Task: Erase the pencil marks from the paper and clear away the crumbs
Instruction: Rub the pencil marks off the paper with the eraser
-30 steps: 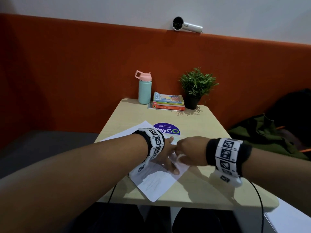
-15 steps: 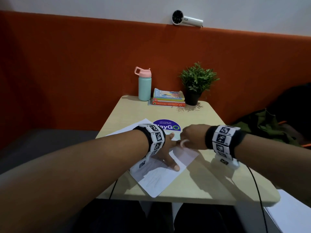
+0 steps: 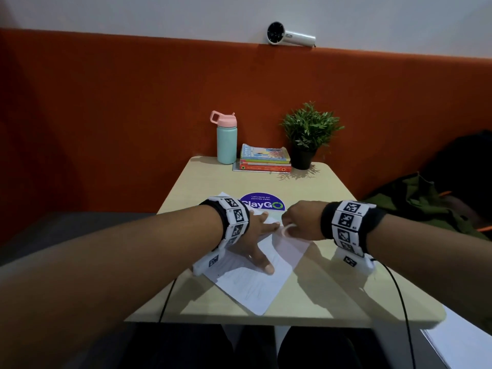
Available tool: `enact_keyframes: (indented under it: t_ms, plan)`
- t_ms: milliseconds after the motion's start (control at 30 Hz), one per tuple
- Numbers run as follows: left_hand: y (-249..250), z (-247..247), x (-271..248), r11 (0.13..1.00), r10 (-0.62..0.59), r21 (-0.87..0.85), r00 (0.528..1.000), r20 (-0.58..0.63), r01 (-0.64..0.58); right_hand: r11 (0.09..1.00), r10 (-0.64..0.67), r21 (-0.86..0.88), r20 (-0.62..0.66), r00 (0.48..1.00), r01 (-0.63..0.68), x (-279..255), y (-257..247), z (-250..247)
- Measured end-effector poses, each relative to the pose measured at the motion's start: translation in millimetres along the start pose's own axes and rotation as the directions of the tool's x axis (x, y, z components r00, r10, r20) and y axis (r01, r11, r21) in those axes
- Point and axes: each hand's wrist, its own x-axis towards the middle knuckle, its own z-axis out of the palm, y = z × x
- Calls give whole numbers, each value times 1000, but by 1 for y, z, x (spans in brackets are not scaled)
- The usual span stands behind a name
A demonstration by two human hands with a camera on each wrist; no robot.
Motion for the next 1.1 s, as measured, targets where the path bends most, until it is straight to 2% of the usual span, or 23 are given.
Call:
enact_keyframes:
  t_ms: [167, 267, 367, 533, 700, 867, 933, 1033, 1100]
  plan:
    - [-8, 6, -5, 998, 63, -17, 998, 29, -63, 999, 8, 43, -15, 1000, -7, 1, 1, -2]
    - [-8, 8, -5, 998, 53, -20, 998, 32, -53, 990, -129, 63, -9, 992, 129, -17, -18, 3]
    - [-6, 9, -6, 998, 43, -39, 999, 25, -42, 957, -271, 123, 55, 961, 263, -38, -37, 11]
    - [-7, 7, -5, 999, 42, -29, 998, 51, -40, 994, -108, 32, 1, 994, 108, -20, -12, -4]
    - [-6, 8, -6, 999, 47, -16, 998, 29, -47, 953, -299, 97, 115, 947, 288, -40, -45, 14]
    - [-9, 7, -1, 999, 49, -24, 998, 38, -48, 997, -78, 0, 66, 995, 78, -20, -18, 0]
    - [-8, 8, -1, 999, 42, -22, 999, 33, -41, 994, -111, 21, 100, 989, 110, -24, -26, 5]
    - [-7, 10, -3, 998, 42, -37, 999, 14, -42, 971, -238, 69, 175, 955, 229, -40, -47, 14]
    - [-8, 10, -1, 998, 45, -47, 999, 10, -45, 980, -198, 48, 160, 967, 193, -33, -39, 8]
